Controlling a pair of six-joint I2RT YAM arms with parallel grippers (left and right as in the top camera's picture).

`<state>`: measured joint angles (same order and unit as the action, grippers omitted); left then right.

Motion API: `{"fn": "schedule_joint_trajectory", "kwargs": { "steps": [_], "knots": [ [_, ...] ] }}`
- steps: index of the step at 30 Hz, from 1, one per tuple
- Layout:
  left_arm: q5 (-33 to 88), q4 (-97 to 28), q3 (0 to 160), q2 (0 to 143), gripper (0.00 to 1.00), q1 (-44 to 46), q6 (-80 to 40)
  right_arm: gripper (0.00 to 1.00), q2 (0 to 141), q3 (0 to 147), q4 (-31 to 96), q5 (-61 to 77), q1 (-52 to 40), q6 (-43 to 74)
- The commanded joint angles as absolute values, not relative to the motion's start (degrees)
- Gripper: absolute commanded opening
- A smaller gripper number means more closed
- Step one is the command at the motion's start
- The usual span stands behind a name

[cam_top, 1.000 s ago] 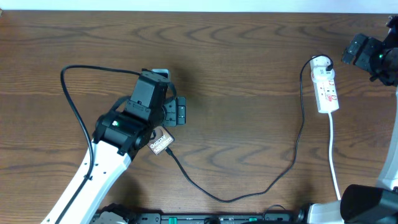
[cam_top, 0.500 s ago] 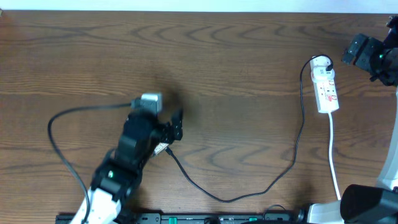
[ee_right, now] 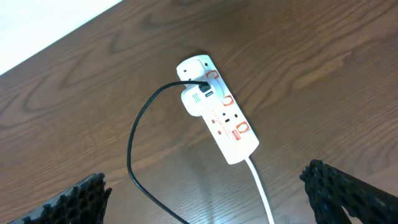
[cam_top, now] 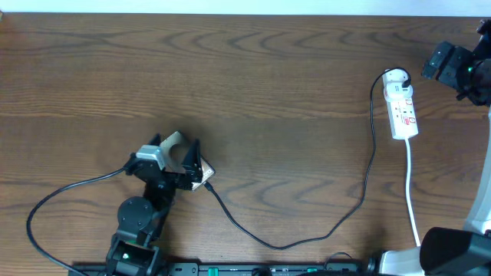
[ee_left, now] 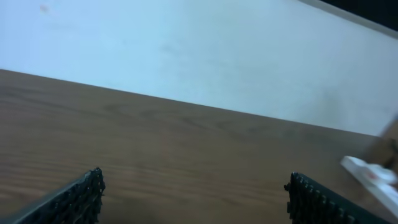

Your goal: Plug charger to phone and switch on socket

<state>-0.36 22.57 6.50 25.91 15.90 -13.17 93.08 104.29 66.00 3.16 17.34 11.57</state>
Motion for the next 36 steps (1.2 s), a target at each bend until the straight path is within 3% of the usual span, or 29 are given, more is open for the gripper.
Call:
{"fn": "schedule_joint_trajectory", "kwargs": {
  "steps": [1,8,17,36],
  "knots": [
    [-1.1,22.92,5.41,23.64,0.92,12.34,-10.5,0.99,92.6,104.62,66.06,2.94,17.26,12.19],
    [-0.95,17.78,0.1,13.28,0.92,5.43,-10.5,0.99,92.62,104.62,66.06,2.94,17.26,12.19],
    [-0.36,-4.54,0.23,0.4,0.92,0.45,-10.57,0.99,92.6,104.62,66.06,2.94,17.26,12.19],
    [0.56,-4.27,0.25,0.1,0.92,1.06,-9.89,0.99,92.62,104.62,66.06,2.94,17.26,12.19]
  ]
}}
